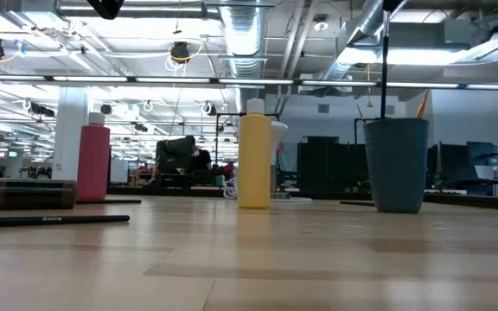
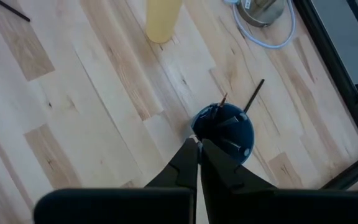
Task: Pick & Place Paint Supplies
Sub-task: Put the black silver paintbrush into the blue cup
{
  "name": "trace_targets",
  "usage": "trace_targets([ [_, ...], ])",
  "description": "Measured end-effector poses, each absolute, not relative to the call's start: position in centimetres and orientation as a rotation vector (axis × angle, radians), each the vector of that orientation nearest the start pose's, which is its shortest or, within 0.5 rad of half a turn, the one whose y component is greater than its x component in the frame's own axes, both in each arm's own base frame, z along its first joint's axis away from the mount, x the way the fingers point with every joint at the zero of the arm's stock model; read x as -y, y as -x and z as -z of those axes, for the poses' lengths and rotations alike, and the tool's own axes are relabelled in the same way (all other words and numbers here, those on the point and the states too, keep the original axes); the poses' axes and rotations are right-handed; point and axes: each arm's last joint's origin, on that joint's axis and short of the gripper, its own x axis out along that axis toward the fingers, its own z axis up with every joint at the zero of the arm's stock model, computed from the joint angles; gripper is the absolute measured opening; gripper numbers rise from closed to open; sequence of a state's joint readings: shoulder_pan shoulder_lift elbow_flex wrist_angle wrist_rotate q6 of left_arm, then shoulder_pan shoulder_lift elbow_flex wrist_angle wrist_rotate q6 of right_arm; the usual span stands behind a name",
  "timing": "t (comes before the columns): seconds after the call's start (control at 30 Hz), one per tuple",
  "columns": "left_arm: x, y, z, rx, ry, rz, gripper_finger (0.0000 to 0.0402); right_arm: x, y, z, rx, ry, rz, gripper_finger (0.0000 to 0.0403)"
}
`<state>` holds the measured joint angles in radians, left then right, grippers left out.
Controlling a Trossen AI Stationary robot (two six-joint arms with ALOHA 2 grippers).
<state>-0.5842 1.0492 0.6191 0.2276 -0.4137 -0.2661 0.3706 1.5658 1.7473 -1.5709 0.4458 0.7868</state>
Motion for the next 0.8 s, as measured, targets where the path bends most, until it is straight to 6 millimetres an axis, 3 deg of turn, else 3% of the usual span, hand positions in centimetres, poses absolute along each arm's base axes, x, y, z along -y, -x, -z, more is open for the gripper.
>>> trace_targets([
  [0.23, 11.6, -19.7, -26.6, -0.202, 0.166, 0.144, 0.0127, -8.4, -25.1, -38.0, -1.134, -0.131, 0.537, 0.0000],
  [0.53, 11.6, -19.7, -26.5, -0.207, 0.163, 0.143, 0.0127, -8.3, -24.9, -40.3, -1.060, -0.160, 0.501, 0.0000],
  [0.8, 11.6, -19.7, -26.4, -0.213, 0.160, 0.143, 0.0127, -7.5, -25.3, -39.5, -1.091, -0.147, 0.532, 0.0000],
])
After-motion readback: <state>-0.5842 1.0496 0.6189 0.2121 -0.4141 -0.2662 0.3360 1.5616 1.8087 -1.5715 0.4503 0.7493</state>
